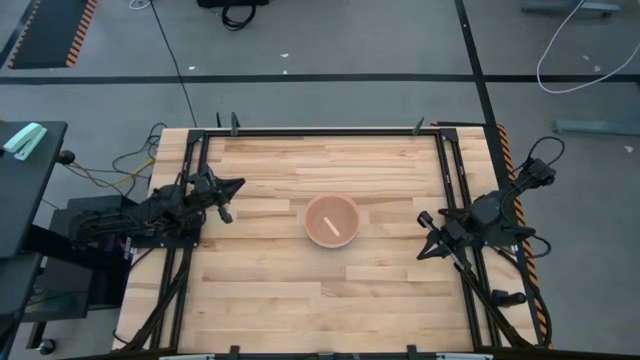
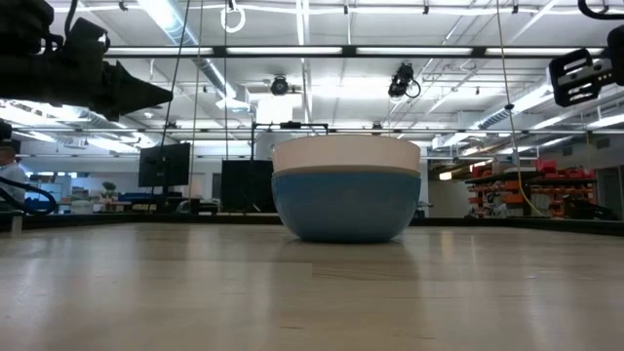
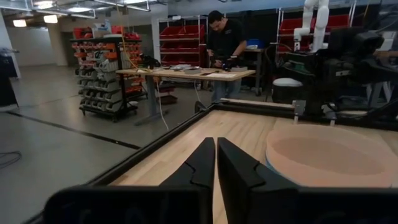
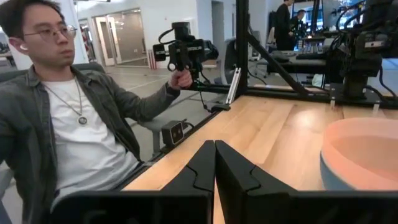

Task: Nest bowls inside each other
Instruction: Return to Home Position

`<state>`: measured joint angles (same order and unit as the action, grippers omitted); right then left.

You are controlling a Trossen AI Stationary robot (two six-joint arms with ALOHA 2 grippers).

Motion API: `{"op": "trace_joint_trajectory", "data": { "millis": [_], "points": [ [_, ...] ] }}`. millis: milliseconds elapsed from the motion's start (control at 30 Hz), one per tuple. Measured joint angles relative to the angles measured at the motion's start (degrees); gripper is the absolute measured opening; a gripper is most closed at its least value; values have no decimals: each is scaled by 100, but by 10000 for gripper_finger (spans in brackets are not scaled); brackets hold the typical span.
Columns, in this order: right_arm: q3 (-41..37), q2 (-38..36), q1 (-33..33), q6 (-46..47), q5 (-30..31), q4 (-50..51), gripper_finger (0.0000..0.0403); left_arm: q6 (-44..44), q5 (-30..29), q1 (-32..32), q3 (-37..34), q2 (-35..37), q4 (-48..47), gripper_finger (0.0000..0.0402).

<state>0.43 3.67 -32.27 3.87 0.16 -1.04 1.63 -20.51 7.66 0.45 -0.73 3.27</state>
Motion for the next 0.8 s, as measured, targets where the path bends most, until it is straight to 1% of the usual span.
{"op": "trace_joint_trajectory", "data": {
  "millis": [167,500,800],
  "points": [
    [0,41,0,-61,0,-6,18,95,0,0,-2,0,42,21],
    [2,41,0,-58,0,-8,18,210,-7,0,-9,0,161,36],
    [2,39,2,-58,0,-8,18,210,-7,0,-9,0,232,25]
  ]
}}
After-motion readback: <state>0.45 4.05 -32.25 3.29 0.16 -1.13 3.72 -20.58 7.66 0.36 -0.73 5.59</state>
